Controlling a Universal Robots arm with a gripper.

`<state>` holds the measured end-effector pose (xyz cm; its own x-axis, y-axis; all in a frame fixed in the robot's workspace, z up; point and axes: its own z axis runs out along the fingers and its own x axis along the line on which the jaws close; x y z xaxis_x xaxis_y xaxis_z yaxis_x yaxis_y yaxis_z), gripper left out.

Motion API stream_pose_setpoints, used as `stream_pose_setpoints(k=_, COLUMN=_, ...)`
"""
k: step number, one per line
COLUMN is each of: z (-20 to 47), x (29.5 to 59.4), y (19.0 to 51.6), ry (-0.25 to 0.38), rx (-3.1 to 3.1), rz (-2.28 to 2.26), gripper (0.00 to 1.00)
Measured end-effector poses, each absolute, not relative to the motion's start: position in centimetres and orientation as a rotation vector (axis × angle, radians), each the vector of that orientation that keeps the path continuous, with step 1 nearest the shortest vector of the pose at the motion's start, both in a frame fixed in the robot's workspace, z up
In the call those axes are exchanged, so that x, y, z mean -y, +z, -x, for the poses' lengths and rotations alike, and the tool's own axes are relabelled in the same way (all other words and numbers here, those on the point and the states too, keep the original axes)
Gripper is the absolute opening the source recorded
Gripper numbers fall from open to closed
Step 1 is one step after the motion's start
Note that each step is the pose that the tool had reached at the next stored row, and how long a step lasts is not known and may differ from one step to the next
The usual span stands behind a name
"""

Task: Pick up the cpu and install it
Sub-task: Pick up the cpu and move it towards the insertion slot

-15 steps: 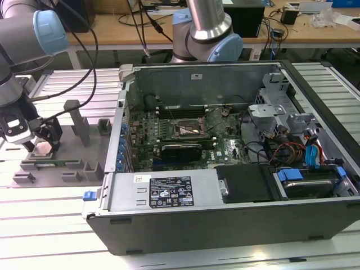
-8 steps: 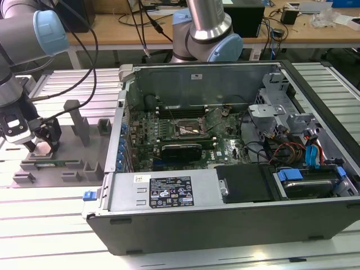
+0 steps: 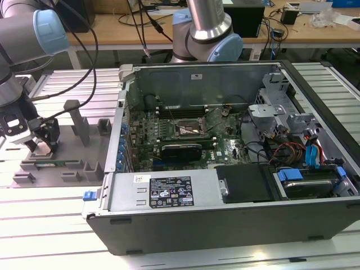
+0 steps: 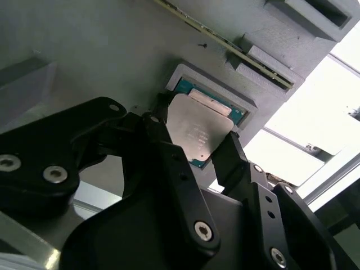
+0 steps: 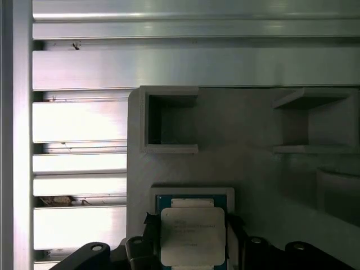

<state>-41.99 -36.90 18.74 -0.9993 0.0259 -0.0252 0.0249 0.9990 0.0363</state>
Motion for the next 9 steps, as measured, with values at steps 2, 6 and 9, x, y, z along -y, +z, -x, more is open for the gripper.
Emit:
stream_pose_setpoints(k=2, z=41.99, x=36.9, y=18.78, ry=0.056, rx=-3.115, rz=-0.04, gripper=0.57)
stream_pose_setpoints(k=6, z=41.99, x=36.9, y=18.78, ry=0.056, rx=-3.115, rz=-0.04, gripper=0.57)
stream_pose_setpoints(k=9, z=41.99, x=36.9, y=18.72, ry=0.056, rx=-3.115, rz=-0.04, gripper=0.57)
